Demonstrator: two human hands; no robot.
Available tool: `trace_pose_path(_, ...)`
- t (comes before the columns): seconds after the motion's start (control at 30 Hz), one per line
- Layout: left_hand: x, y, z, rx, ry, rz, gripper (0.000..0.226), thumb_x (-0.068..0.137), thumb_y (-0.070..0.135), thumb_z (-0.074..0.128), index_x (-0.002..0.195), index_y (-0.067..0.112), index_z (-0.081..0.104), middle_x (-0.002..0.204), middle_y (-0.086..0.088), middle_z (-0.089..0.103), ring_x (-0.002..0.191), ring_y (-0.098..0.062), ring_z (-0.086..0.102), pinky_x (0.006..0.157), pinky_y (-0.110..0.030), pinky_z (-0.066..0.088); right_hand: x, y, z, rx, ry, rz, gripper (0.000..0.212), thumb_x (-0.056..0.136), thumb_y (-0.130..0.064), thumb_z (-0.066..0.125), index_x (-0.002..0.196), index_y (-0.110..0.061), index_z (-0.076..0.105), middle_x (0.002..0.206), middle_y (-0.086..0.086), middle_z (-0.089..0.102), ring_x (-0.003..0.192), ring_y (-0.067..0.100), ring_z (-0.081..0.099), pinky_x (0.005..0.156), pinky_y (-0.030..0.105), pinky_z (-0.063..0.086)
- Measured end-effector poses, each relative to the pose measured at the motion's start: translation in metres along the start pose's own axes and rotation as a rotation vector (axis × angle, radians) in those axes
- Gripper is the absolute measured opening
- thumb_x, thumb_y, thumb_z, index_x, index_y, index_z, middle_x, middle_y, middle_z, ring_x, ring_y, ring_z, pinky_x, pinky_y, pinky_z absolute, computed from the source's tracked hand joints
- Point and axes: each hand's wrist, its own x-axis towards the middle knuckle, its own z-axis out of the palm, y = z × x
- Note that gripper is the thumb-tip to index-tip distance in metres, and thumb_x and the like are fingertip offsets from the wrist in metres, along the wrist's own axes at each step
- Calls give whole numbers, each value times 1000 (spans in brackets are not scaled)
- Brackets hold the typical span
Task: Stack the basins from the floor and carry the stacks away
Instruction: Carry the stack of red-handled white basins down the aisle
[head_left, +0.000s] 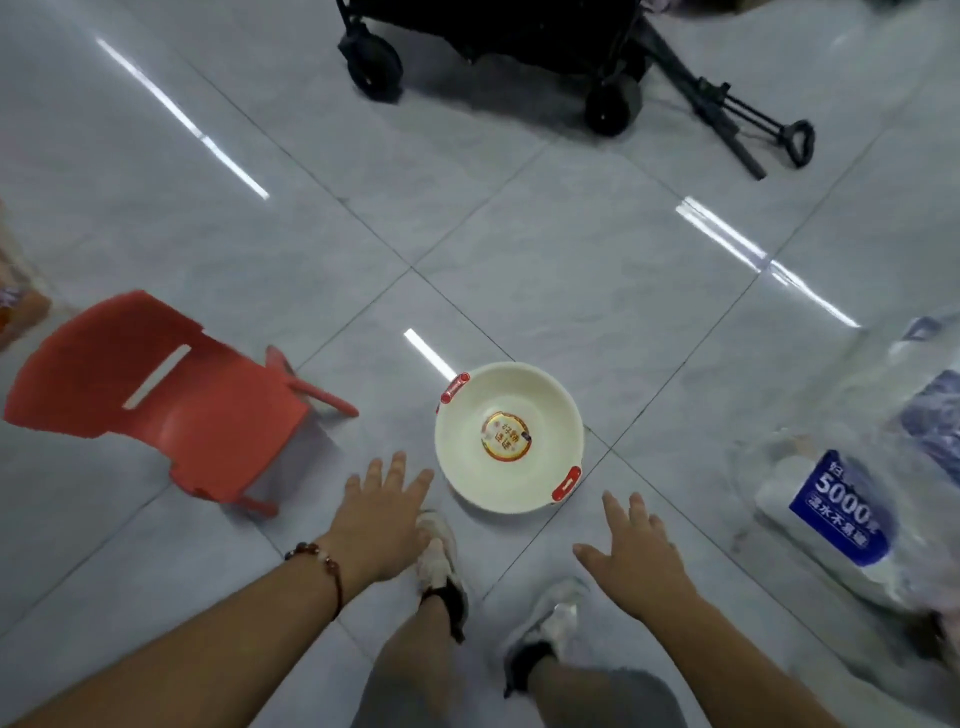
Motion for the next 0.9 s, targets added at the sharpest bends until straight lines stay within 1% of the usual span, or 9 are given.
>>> trace_pose_path(0.17, 149, -23, 19, -55, -82, -52, 75, 99, 55, 40, 159, 27, 5, 166, -12, -1, 150, -36, 13, 119, -49, 21, 138, -5, 27, 257, -48, 67, 76, 92, -47, 57, 155, -28, 18, 164, 5, 10, 148, 36, 19, 116, 51, 27)
trace_pose_path(0.3, 271, -15, 69, -601, -49, -248, 79, 96, 49, 54, 158, 21, 14, 164, -6, 17, 149, -27, 23, 118, -40, 24, 267, 14, 74, 556, -140, 118, 54, 83, -36, 71, 127, -19, 44, 125, -3, 52, 112, 21, 57, 86, 33, 54)
trace_pose_path(0.33, 299, -12, 88, -754, -44, -303, 79, 95, 46, 58, 157, 18, 17, 161, -2, 26, 147, -27, 27, 116, -38, 27, 297, 20, 87, 650, -158, 175, 65, 85, -30, 73, 140, -27, 38, 122, 1, 53, 113, 23, 58, 77, 26, 55)
trace_pose_path(0.37, 321, -8, 106, -876, -47, -354, 78, 94, 43, 61, 155, 16, 22, 152, 3, 35, 144, -28, 33, 110, -36, 32, 318, 22, 95, 730, -186, 247, 50, 87, -26, 72, 121, -24, 36, 122, 7, 51, 117, 25, 56, 73, 22, 52)
trace_pose_path(0.47, 380, -2, 172, -1190, -52, -450, 82, 79, 45, 76, 145, 16, 36, 137, 6, 48, 122, -26, 51, 99, -34, 42, 377, 48, 137, 847, -165, 433, 85, 88, -27, 73, 150, -9, 18, 149, 14, 36, 127, 30, 43, 82, 34, 39)
trace_pose_path(0.57, 407, 7, 222, -1446, -5, -562, 58, 86, 18, 75, 135, 17, 44, 125, 1, 55, 103, -22, 54, 84, -36, 46, 407, 69, 178, 958, -233, 536, 94, 84, -35, 75, 154, -14, 15, 154, 12, 32, 133, 31, 39, 97, 44, 38)
trace_pose_path(0.63, 416, 12, 237, -1617, -42, -636, 38, 95, 10, 63, 129, 18, 50, 120, -6, 60, 93, -25, 59, 76, -36, 49, 419, 73, 195, 1103, -337, 603, 85, 82, -38, 77, 149, -16, 29, 147, 11, 40, 129, 30, 42, 106, 48, 37)
trace_pose_path(0.8, 407, 14, 238, -1753, -112, -694, 35, 92, 5, 58, 126, 11, 59, 115, -14, 68, 96, -31, 63, 69, -40, 55, 439, 72, 197, 1443, -293, 661, 47, 81, -19, 76, 120, -13, 51, 110, 9, 58, 97, 28, 56, 81, 44, 50)
trace_pose_path(0.9, 380, 22, 194, -1723, -186, -602, 24, 90, 16, 65, 114, 14, 65, 112, -12, 72, 95, -27, 67, 74, -40, 59, 429, 77, 153, 1553, -270, 582, 26, 84, -18, 70, 108, -14, 61, 98, 7, 68, 89, 26, 63, 82, 42, 53)
